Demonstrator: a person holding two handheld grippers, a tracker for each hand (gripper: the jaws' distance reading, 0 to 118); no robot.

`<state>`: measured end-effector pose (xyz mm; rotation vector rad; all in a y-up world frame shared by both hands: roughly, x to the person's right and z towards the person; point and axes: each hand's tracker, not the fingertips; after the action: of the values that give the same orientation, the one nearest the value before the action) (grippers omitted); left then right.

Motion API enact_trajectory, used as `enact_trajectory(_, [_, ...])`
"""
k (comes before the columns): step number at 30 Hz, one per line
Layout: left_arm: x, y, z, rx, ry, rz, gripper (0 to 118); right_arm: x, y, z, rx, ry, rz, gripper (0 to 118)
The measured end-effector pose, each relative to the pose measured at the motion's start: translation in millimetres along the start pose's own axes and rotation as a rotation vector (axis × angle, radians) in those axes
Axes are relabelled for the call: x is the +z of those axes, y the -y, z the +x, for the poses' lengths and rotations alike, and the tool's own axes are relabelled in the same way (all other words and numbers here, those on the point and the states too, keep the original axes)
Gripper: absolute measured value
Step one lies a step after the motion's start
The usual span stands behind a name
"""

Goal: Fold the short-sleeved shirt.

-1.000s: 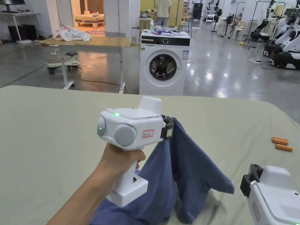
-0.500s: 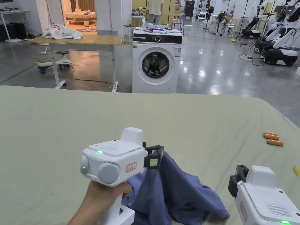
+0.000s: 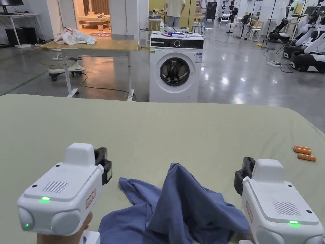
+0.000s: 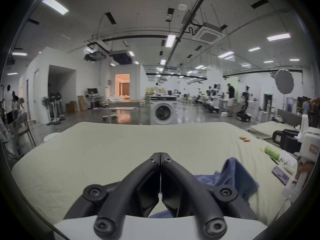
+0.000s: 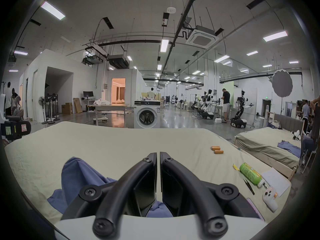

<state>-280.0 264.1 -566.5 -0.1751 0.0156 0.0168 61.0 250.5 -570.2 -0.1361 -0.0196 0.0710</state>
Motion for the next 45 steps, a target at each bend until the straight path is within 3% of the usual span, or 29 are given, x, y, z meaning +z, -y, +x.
enact_trajectory(6, [10, 15, -24, -0.012, -0.073, -0.08, 0, -3, -6, -14, 0.028, -0.025, 0.02, 2])
enact_trajectory(11, [-14, 47, -51, 0.115, 0.055, -0.383, 0, -6, 5, -14, 0.028, -0.041, -0.008, 2])
enact_trajectory(18, [-62, 95, -62, 0.199, 0.127, -0.726, 0, -8, 25, -2, 0.026, -0.024, -0.061, 2])
enact_trajectory(20, [-67, 104, -53, 0.177, 0.096, -0.789, 19, -8, 31, 4, 0.025, -0.014, -0.078, 2])
enact_trajectory(22, [-74, 114, -50, 0.152, 0.069, -0.869, 54, -8, 37, 10, 0.025, -0.003, -0.092, 2])
enact_trajectory(23, [-78, 120, -47, 0.128, 0.049, -0.914, 56, -7, 40, 13, 0.025, 0.005, -0.101, 2])
enact_trajectory(27, [-79, 134, -34, 0.059, 0.008, -0.93, 50, -7, 50, 28, 0.016, 0.032, -0.132, 2])
enact_trajectory(28, [-90, 140, -31, 0.04, -0.01, -0.917, 43, -7, 53, 31, 0.013, 0.038, -0.141, 2])
enact_trajectory(31, [-95, 140, -23, 0.007, 0.022, -0.887, 0, -11, 61, 44, 0.005, 0.053, -0.179, 2])
enact_trajectory(35, [-92, 137, -23, 0.054, 0.096, -0.869, 0, -27, 74, 65, -0.063, 0.031, -0.32, 4])
enact_trajectory(36, [-89, 136, -25, 0.043, 0.091, -0.849, 0, -30, 78, 69, -0.077, 0.029, -0.35, 8])
enact_trajectory(39, [-78, 126, -33, 0.017, 0.071, -0.783, 0, -44, 92, 81, -0.11, 0.004, -0.453, 53])
enact_trajectory(41, [-31, 103, -13, 0.035, 0.071, -0.743, 0, -54, 102, 83, -0.096, -0.026, -0.527, 58])
enact_trajectory(43, [-19, 95, -19, 0.069, 0.082, -0.713, 0, -63, 113, 81, -0.081, -0.086, -0.582, 76])
enact_trajectory(45, [-14, 86, -26, 0.085, 0.091, -0.686, 0, -72, 123, 77, -0.089, -0.128, -0.617, 76])
